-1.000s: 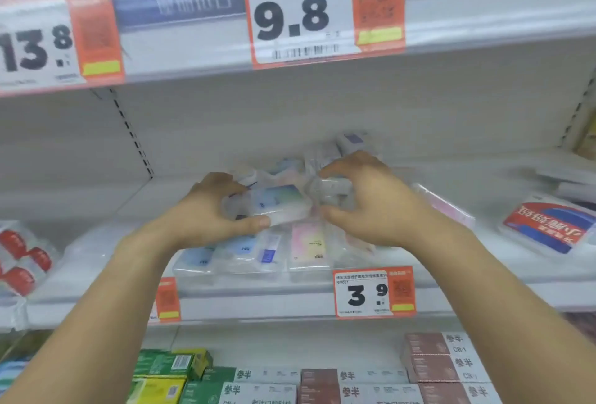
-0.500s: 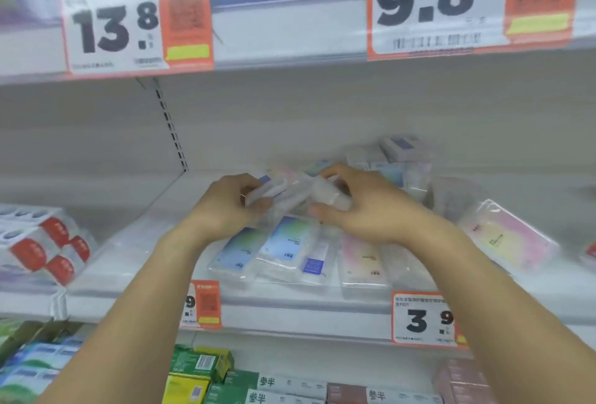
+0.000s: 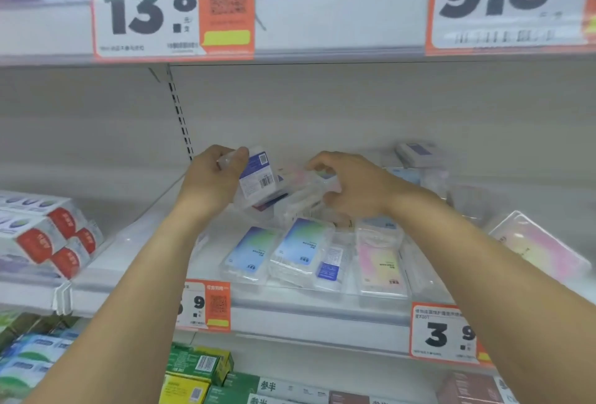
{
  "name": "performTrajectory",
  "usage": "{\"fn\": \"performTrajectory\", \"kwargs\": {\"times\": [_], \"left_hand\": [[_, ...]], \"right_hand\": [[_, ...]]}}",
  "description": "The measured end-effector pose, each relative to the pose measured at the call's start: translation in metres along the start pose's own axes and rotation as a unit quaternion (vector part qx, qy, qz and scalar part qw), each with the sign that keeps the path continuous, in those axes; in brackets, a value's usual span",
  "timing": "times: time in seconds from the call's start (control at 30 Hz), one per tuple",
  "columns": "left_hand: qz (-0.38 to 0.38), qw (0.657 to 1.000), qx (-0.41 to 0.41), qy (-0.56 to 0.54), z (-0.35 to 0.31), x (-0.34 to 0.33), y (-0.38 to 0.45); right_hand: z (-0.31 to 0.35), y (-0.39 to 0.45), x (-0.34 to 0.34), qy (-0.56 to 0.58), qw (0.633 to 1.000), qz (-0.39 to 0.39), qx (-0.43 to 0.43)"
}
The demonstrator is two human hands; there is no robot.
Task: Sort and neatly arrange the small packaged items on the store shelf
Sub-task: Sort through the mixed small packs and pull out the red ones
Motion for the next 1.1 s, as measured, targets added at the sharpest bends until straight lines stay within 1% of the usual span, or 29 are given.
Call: {"fn": "performTrajectory", "kwargs": {"times": [0.07,0.1,0.13,0.2,0.23,0.33,0.37,0.43,0.57,0.6,0.7,0.73,0.77,0.83,0.87,0.9,0.97,1.0,1.03,1.1], "left_hand": [[-0.004,1.000,-0.002,0.011,-0.002,0.008,0.002],[0.004,1.000,0.004,0.020,-0.002,0.010,0.002],[0.016,0.999,0.014,0.030,0.000,0.011,0.003],[0.035,0.998,0.023,0.038,0.001,0.012,0.004],[0.035,0.999,0.018,0.036,-0.001,0.014,0.004],[0.038,0.998,-0.048,0.034,-0.019,0.014,-0.002],[0.050,0.996,-0.072,0.021,-0.027,0.011,-0.005],[0.074,0.991,-0.112,-0.013,-0.040,0.005,-0.012],[0.084,0.983,-0.155,-0.054,-0.054,-0.007,-0.023],[0.086,0.980,-0.169,-0.057,-0.058,-0.011,-0.026],[0.101,0.971,-0.211,-0.041,-0.068,-0.030,-0.036],[0.106,0.968,-0.225,-0.030,-0.071,-0.038,-0.040],[0.114,0.965,-0.235,-0.025,-0.073,-0.047,-0.043],[0.145,0.959,-0.243,-0.027,-0.076,-0.066,-0.049],[0.165,0.955,-0.244,-0.029,-0.077,-0.076,-0.052],[0.185,0.953,-0.239,-0.035,-0.076,-0.085,-0.054],[0.220,0.951,-0.205,-0.068,-0.071,-0.101,-0.057],[0.232,0.951,-0.186,-0.086,-0.070,-0.107,-0.059],[0.239,0.950,-0.178,-0.099,-0.070,-0.111,-0.061],[0.259,0.942,-0.170,-0.124,-0.072,-0.115,-0.062]], "right_hand": [[0.003,0.018,-0.021,-0.036,0.997,0.066,0.008],[0.001,0.024,-0.027,-0.056,0.995,0.077,0.005],[-0.002,0.029,-0.028,-0.068,0.995,0.071,0.004],[-0.007,0.028,-0.020,-0.055,0.998,0.032,0.003],[-0.008,0.023,-0.012,-0.037,0.999,-0.001,0.008],[-0.013,-0.006,0.023,0.021,0.989,-0.146,0.015],[-0.016,-0.019,0.031,0.033,0.984,-0.175,0.003],[-0.022,-0.042,0.038,0.033,0.979,-0.202,-0.021],[-0.033,-0.080,0.050,0.031,0.969,-0.244,-0.032],[-0.039,-0.085,0.051,0.039,0.970,-0.237,-0.044],[-0.052,-0.094,0.046,0.064,0.978,-0.175,-0.090],[-0.054,-0.097,0.050,0.067,0.975,-0.184,-0.102],[-0.054,-0.101,0.056,0.079,0.968,-0.209,-0.114],[-0.044,-0.106,0.064,0.135,0.950,-0.255,-0.118],[-0.038,-0.105,0.062,0.161,0.947,-0.249,-0.120],[-0.033,-0.100,0.056,0.171,0.952,-0.221,-0.125],[-0.027,-0.093,0.045,0.154,0.966,-0.153,-0.140],[-0.027,-0.090,0.044,0.151,0.969,-0.133,-0.143],[-0.029,-0.088,0.044,0.163,0.968,-0.127,-0.144],[-0.036,-0.086,0.048,0.228,0.950,-0.158,-0.140]]}}
Point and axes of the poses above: each hand's wrist, its own y-axis towards the middle knuckle, its own x-axis out of the back of the hand, z = x × y, the point moved 10 cm from there along y, towards the middle knuckle, and after that the axes turned 11 degrees about -y, right-handed, at the moved point
